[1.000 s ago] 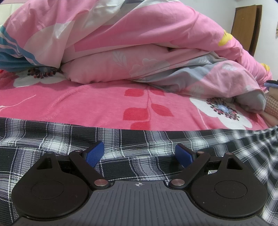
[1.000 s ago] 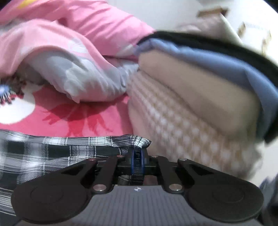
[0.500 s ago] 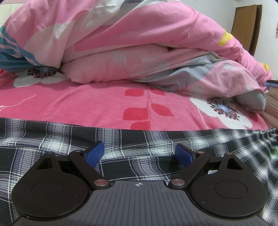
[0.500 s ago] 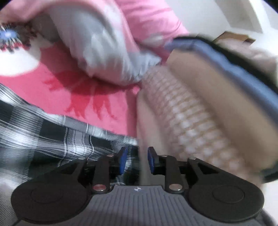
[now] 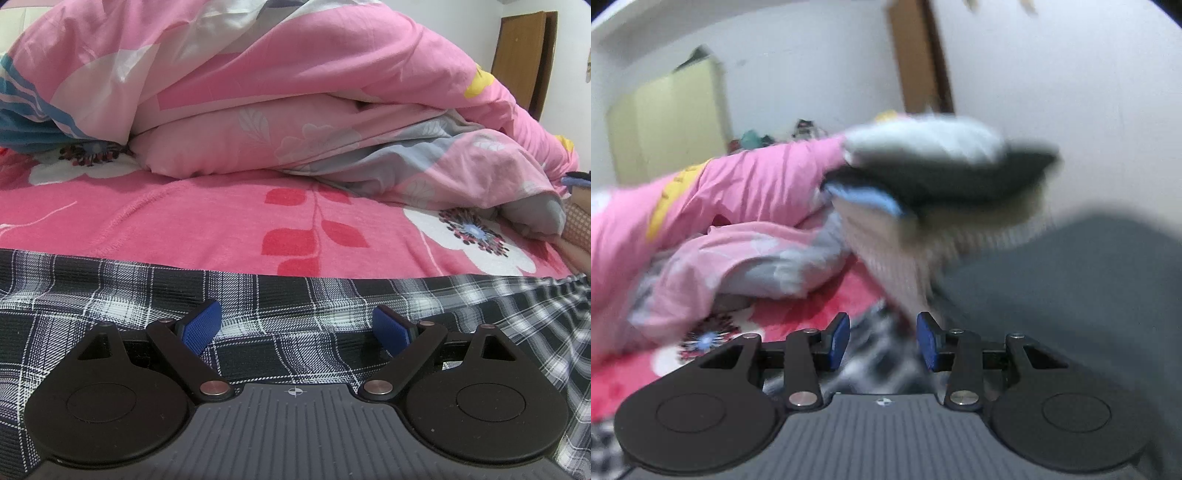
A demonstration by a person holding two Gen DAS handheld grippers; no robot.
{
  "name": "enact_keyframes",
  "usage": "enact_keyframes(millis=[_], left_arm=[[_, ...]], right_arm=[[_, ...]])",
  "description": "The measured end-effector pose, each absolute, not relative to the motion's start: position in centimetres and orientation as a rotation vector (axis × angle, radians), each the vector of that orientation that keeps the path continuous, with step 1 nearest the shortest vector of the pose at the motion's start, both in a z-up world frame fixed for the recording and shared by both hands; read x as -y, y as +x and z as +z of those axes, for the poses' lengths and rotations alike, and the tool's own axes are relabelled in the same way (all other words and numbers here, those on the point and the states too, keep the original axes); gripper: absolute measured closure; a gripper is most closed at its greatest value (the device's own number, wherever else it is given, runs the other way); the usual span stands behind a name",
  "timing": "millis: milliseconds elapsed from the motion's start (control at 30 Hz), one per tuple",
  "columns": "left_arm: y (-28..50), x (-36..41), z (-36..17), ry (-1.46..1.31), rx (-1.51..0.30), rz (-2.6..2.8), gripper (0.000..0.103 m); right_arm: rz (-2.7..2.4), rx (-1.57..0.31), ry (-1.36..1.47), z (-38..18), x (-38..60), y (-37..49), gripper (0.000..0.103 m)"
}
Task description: Fold clothes
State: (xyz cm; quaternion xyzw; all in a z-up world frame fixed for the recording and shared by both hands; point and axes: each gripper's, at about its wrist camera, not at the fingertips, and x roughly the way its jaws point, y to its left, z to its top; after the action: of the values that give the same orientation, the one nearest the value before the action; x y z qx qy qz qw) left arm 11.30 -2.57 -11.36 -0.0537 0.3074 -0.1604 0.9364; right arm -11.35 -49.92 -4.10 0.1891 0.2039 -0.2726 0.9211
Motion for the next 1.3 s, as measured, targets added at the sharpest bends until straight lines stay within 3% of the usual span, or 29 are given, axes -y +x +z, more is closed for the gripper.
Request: enact_keyframes(millis=[267, 533, 800, 867, 900, 1000, 1133, 1300], left_arm=[[11.3, 2.3, -11.4, -0.128, -0.625, -0.334, 0.013], [11.2, 2.3, -11.4, -0.127, -0.626, -0.336, 0.012], [11.2, 2.3, -11.4, -0.127, -0.626, -0.336, 0.012], [11.2, 2.3, -11.4, -0.126, -0.626, -0.336, 0.012], [11.2, 2.3, -11.4, -0.126, -0.627, -0.336, 0.012], [11.2, 2.3, -11.4, -0.125, -0.627, -0.336, 0.012], [11.2, 2.3, -11.3, -0.123, -0.627, -0.335, 0.012], [11.2, 2.4, -11.3, -0.122, -0.627, -0.335, 0.012]], right_arm=[[-0.613, -0.487, 0.721, -10.7, 51.9, -12.8, 0.064], [-0.647, -0.409, 0.913, -11.6, 54.1, -13.4, 0.062], [-0.730, -0.391, 0.928, -13.0, 55.7, -10.9, 0.065], [-0.749, -0.376, 0.883, -13.1, 55.5, -10.2, 0.073], [-0.754, -0.370, 0.861, -13.1, 55.4, -9.9, 0.084], [-0.753, -0.356, 0.773, -13.1, 54.6, -8.9, 0.098], [-0.673, -0.342, 0.497, -11.8, 51.1, -7.0, 0.099], [-0.434, -0.428, -0.198, -11.8, 42.2, -3.6, 0.099]])
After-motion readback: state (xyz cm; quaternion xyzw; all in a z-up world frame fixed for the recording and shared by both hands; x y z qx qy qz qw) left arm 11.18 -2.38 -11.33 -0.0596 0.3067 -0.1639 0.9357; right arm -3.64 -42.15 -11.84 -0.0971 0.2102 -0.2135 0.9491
